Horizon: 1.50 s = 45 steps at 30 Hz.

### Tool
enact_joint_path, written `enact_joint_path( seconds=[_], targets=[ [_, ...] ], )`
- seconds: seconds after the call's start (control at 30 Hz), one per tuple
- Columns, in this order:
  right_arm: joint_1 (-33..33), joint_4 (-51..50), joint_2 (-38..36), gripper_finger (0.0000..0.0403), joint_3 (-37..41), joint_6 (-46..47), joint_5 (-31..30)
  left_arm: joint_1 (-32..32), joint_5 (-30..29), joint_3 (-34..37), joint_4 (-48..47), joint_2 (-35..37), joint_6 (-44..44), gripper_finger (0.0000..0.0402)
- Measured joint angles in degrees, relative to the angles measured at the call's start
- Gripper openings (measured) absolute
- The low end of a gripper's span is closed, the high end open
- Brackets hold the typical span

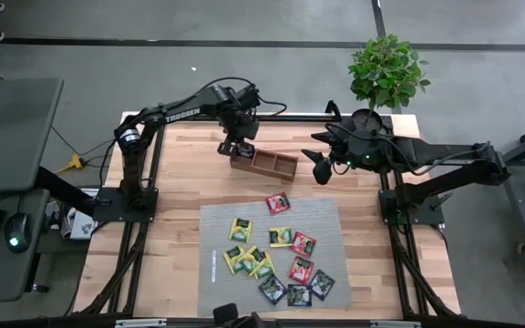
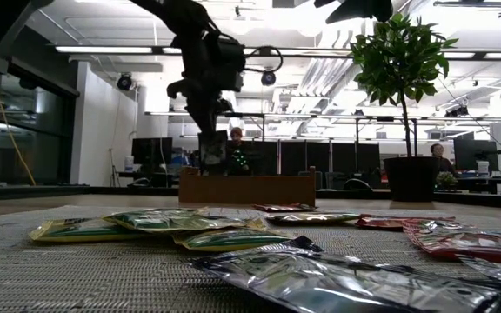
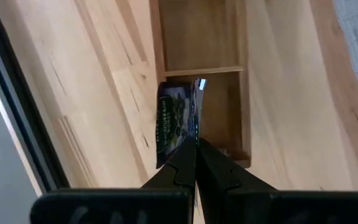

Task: Pick & Place Tea
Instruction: Put the purple tea bag into the left section of the wooden organizer

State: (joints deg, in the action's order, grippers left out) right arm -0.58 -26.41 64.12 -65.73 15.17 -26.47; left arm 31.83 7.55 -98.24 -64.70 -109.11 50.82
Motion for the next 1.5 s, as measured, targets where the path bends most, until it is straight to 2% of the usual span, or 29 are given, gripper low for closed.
enact_joint_path(
  seconds=[0.9,1.13,1.5],
  targets=[
    [0.0,0.1,0.0,0.0252,0.0,0.4,0.0,0.0,2.3,-0.1,-1.1,0.1,1.2,0.0000],
    [0.0,0.1,0.0,0.0252,0.0,0.4,0.1,0.0,2.6,0.0,-1.0,-3.5,-0.5,0.0000],
    [0.0,0.1,0.0,0.0252,0.0,1.1,0.3,0.0,1.8,0.0,-0.4,-3.8,-1.8,0.0002]
  ],
)
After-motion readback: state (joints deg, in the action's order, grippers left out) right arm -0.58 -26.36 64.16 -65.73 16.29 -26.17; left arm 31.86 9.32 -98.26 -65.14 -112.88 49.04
